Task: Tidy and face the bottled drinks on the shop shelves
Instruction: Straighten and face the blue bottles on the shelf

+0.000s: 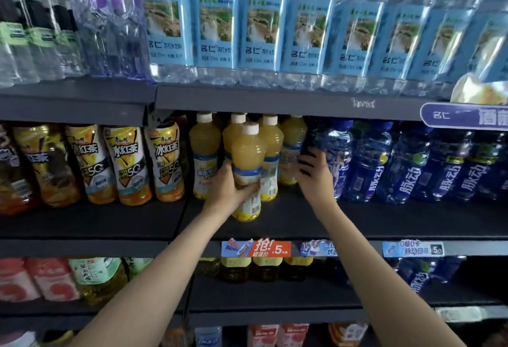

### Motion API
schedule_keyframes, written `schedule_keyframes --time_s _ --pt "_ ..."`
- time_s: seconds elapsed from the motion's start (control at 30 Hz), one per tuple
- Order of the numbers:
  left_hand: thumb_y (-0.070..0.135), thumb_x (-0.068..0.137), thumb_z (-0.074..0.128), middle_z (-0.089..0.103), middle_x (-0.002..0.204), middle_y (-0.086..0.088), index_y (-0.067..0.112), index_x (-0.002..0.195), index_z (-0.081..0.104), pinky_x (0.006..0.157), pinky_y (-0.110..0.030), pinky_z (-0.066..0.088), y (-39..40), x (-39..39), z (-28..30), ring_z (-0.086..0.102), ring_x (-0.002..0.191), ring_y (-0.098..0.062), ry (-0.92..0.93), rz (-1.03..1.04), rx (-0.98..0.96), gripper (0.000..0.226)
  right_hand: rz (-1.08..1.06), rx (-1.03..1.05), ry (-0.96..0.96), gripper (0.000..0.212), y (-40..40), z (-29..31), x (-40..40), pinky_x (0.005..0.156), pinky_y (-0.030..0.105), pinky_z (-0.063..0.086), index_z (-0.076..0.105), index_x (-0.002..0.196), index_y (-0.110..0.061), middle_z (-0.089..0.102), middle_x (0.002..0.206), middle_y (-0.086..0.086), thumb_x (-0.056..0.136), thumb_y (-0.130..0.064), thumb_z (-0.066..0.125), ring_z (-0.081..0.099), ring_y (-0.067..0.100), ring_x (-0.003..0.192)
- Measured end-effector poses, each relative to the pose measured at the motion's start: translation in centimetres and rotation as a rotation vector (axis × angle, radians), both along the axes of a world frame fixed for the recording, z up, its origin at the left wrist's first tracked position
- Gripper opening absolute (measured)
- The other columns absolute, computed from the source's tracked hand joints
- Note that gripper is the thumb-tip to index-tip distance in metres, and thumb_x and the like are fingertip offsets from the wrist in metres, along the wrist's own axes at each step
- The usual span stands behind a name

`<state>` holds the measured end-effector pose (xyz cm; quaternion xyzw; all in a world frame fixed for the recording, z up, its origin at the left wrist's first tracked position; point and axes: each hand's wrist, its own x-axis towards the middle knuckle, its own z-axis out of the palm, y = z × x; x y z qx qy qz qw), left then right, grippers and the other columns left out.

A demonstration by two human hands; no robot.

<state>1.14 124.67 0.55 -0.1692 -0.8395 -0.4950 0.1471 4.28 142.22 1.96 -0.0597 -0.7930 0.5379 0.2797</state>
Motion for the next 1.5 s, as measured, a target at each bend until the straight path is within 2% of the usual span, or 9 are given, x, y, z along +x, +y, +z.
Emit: schedule_keyframes --time_s 0.17,0.37,0.47,0.73,0.93,1.07,1.2,1.33,1.5 --pt "0.033 0.068 0.081 0.057 0.116 -0.008 0.007 0.118 0.042 0.086 -0.03 0.045 0.5 -0.6 -0.8 0.056 0.109 -0.023 0.048 0.035 0.005 0.068 -0.118 0.153 -0.125 0.071 1.5 -0.5 -4.4 0.091 0.036 0.042 0.031 0.137 0.002 0.053 0.13 0.021 0.081 -0.014 0.073 0.051 0.035 0.119" --pt "0.036 0.069 0.08 0.056 0.119 -0.006 0.01 0.119 0.039 0.085 -0.027 0.042 0.4 -0.9 -0.6 0.054 0.111 -0.021 0.039 0.033 -0.057 0.069 -0.204 0.044 -0.282 0.073 0.0 -1.5 -9.6 0.094 0.042 0.042 0.011 0.147 -0.003 0.05 0.133 0.022 0.093 -0.02 0.057 0.049 0.04 0.121" --pt "0.035 0.07 0.08 0.054 0.117 -0.004 0.011 0.119 0.039 0.087 -0.027 0.042 0.3 -0.8 -0.5 0.053 0.111 -0.02 0.016 0.031 -0.049 0.068 -0.28 0.156 -0.363 0.06 -0.1 -2.4 -9.9 0.091 0.041 0.043 0.023 0.144 -0.002 0.051 0.132 0.02 0.096 -0.021 0.052 0.051 0.037 0.119" --pt "0.034 0.071 0.079 0.054 0.119 -0.005 0.01 0.119 0.039 0.087 -0.028 0.043 0.2 -0.4 -0.4 0.054 0.11 -0.02 -0.016 0.02 -0.043 0.067 -0.384 0.432 -0.218 0.062 -1.1 -4.7 -3.9 0.068 0.041 0.043 0.028 0.136 0.002 0.043 0.128 0.021 0.092 -0.031 0.057 0.055 0.041 0.107" --pt "0.035 0.075 0.076 0.05 0.125 -0.01 0.006 0.125 0.038 0.094 -0.039 0.045 0.7 0.3 -0.2 0.051 0.115 -0.026 -0.036 0.054 -0.061 0.07 -0.385 0.443 -0.213 0.06 -0.8 -4.2 1.2 0.068 0.044 0.044 0.034 0.129 0.004 0.044 0.129 0.021 0.09 -0.032 0.061 0.056 0.043 0.104" --pt "0.033 0.078 0.073 0.042 0.133 -0.012 0.004 0.135 0.033 0.1 -0.033 0.037 0.7 2.0 -0.5 0.04 0.127 -0.026 -0.072 0.159 0.033 0.075 -0.368 0.443 -0.216 0.06 -1.3 -3.9 3.8 0.07 0.043 0.043 0.034 0.129 0.004 0.045 0.129 0.02 0.089 -0.032 0.061 0.055 0.043 0.104" --pt "0.024 0.085 0.067 0.051 0.123 -0.006 0.007 0.127 0.044 0.09 -0.017 0.036 -0.1 5.2 -1.1 0.047 0.117 -0.018 0.175 0.125 0.071 0.05 -0.332 0.438 -0.21 0.06 -2.0 -3.9 5.7 0.072 0.038 0.04 0.035 0.13 0.002 0.046 0.128 0.018 0.089 -0.032 0.062 0.053 0.039 0.108" --pt "0.02 0.088 0.063 0.048 0.134 -0.004 0.01 0.136 0.036 0.093 -0.012 0.03 -0.7 6.3 -0.8 0.045 0.124 -0.014 0.015 -0.152 -0.056 0.056 -0.236 0.265 -0.22 0.058 -1.8 -2.3 6.0 0.082 0.042 0.045 0.038 0.124 -0.004 0.055 0.121 0.015 0.081 -0.024 0.073 0.054 0.035 0.11" --pt "0.034 0.086 0.064 0.043 0.141 0.001 0.022 0.14 0.032 0.108 -0.032 0.033 -1.7 6.6 -0.2 0.042 0.128 -0.015 -0.348 -0.332 0.036 0.065 0.118 -0.295 -0.126 0.072 -1.2 0.1 7.3 0.088 0.049 0.053 0.034 0.135 -0.018 0.064 0.113 0.007 0.077 -0.003 0.075 0.064 0.026 0.102"
